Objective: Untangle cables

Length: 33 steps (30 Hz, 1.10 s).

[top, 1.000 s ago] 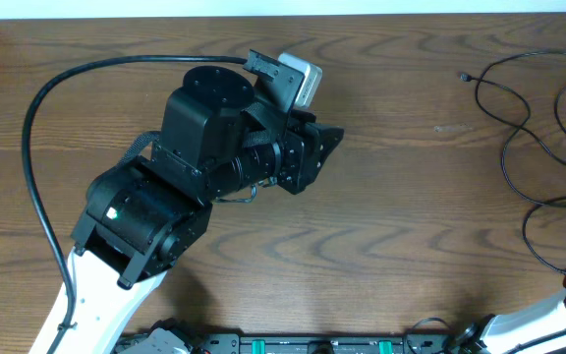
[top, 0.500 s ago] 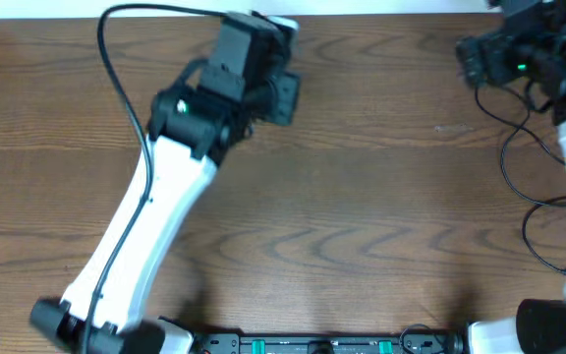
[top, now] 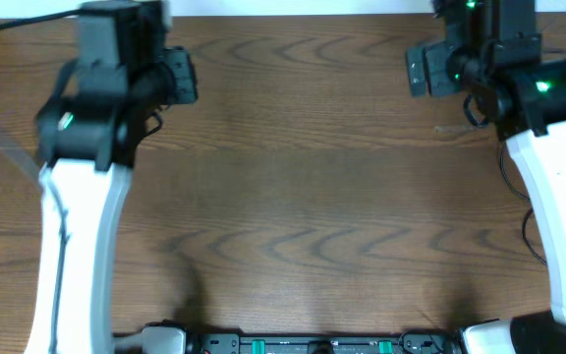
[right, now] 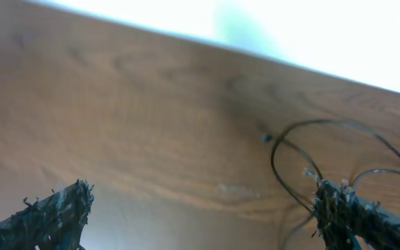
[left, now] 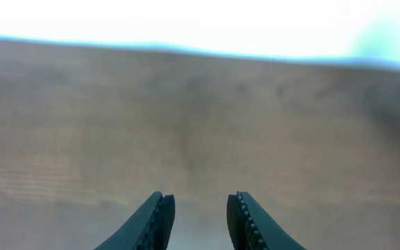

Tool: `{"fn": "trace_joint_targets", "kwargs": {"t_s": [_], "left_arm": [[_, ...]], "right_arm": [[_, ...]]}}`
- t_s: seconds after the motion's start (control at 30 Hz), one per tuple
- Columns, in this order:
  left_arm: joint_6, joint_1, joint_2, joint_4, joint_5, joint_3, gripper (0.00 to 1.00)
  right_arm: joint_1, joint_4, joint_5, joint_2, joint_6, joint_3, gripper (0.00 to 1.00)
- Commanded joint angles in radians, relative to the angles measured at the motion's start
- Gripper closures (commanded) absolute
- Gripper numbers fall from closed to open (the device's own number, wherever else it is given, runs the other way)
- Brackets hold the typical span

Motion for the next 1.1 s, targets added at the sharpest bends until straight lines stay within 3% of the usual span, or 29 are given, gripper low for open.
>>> {"fn": "trace_joint_targets", "kwargs": {"t_s": [0.0, 0.1, 0.23, 0.3, 0.4, 0.5, 0.6, 0.9, 1.07], "left_arm": [[-0.032, 0.001, -0.132, 0.0, -0.005, 0.013, 0.69], [-0.031, 0.001, -0.172, -0.041, -0.016, 0.013, 0.68], [-0.031, 0.001, -0.171, -0.072, -0.016, 0.013, 0.55], [-0.031, 0.001, -0.174, -0.071, -0.016, 0.013, 0.42], [-0.031, 0.0, -0.174, -0.071, -0.016, 0.013, 0.14], [-0.031, 0.0, -0.174, -0.069, -0.015, 0.013, 0.14], [-0.031, 0.0, -0.174, -0.063, 0.04, 0.013, 0.02], [-0.058, 0.0, -0.174, 0.027, 0.211, 0.013, 0.0], [-0.058, 0.0, -0.174, 0.058, 0.231, 0.013, 0.0]], "right_arm": [[0.002, 0.013, 0.071, -0.13, 0.183, 0.008, 0.01], [0.002, -0.014, 0.076, -0.214, 0.202, 0.008, 0.01], [0.001, -0.054, 0.081, -0.272, 0.201, 0.008, 0.01], [0.001, -0.055, 0.081, -0.283, 0.201, 0.008, 0.01], [0.001, -0.055, 0.08, -0.282, 0.201, 0.008, 0.01], [0.001, -0.069, 0.08, -0.281, 0.201, 0.008, 0.01], [0.001, -0.127, 0.08, -0.281, 0.202, 0.008, 0.01], [0.001, -0.298, 0.08, -0.281, 0.202, 0.008, 0.01], [0.001, -0.313, 0.08, -0.281, 0.202, 0.008, 0.01]]}}
